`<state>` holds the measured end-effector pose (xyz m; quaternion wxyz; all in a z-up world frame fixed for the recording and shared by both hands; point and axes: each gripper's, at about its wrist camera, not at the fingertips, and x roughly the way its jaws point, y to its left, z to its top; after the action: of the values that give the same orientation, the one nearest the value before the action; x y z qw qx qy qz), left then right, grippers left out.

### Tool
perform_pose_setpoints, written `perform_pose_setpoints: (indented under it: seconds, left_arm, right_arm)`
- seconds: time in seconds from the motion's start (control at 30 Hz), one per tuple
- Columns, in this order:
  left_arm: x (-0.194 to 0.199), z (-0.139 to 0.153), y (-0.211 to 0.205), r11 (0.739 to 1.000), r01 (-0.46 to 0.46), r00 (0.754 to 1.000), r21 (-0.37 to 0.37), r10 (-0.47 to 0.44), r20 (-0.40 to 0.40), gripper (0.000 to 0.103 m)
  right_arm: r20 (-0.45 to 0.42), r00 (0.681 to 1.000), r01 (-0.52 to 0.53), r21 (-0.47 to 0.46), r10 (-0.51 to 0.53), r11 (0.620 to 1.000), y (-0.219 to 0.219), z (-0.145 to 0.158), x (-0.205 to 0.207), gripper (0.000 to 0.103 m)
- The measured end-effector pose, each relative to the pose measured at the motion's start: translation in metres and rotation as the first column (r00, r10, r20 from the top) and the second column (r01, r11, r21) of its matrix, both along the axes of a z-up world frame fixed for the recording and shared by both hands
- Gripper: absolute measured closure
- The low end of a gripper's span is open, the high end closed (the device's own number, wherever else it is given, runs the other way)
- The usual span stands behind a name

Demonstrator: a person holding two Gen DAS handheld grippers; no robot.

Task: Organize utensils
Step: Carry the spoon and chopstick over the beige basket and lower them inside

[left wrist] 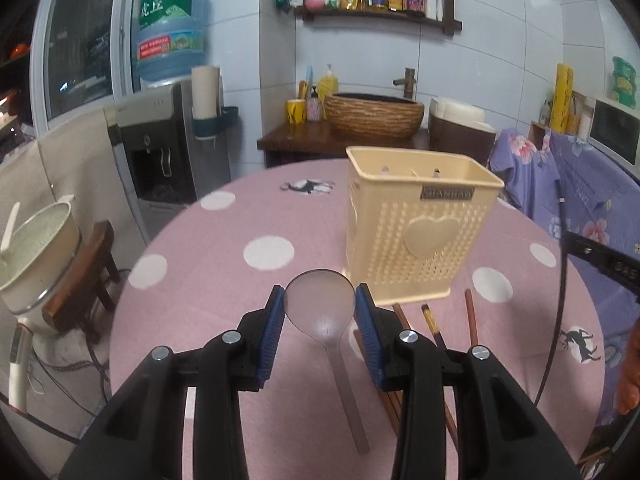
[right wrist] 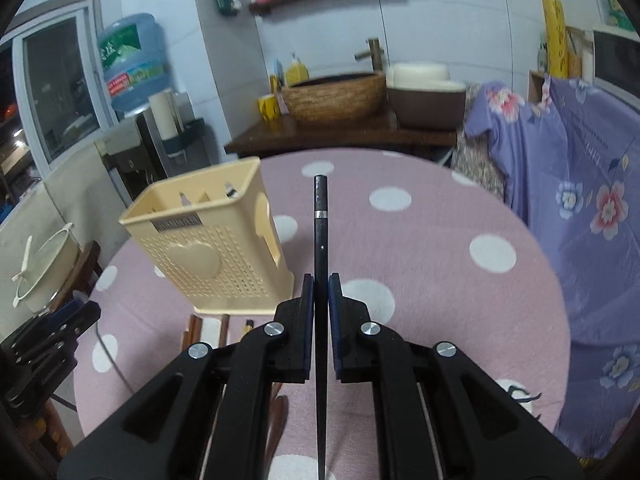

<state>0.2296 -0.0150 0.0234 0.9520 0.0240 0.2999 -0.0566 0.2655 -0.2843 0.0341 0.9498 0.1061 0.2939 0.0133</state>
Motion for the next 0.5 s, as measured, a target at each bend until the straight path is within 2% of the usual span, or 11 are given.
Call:
perform_pose_setpoints:
  seconds: [0.13,0.5]
  left_arm:
    - [0.001,0.006,0.004,1.0,-0.002,1.0,0.001,0.002,0.03,0.067]
    - [-0.001,0.016,0.013,1.0,0.015,0.999,-0.018,-0.014,0.046,0.067]
  right_arm:
    - [0.044,0.999,-0.015,-0.018,0.016,1.0,0.002,0.02,-0.014,0.095]
    - [0.06,0.998,-0.031,-0.012,0.032,0.999,-0.003,0.033,-0.025,0.095]
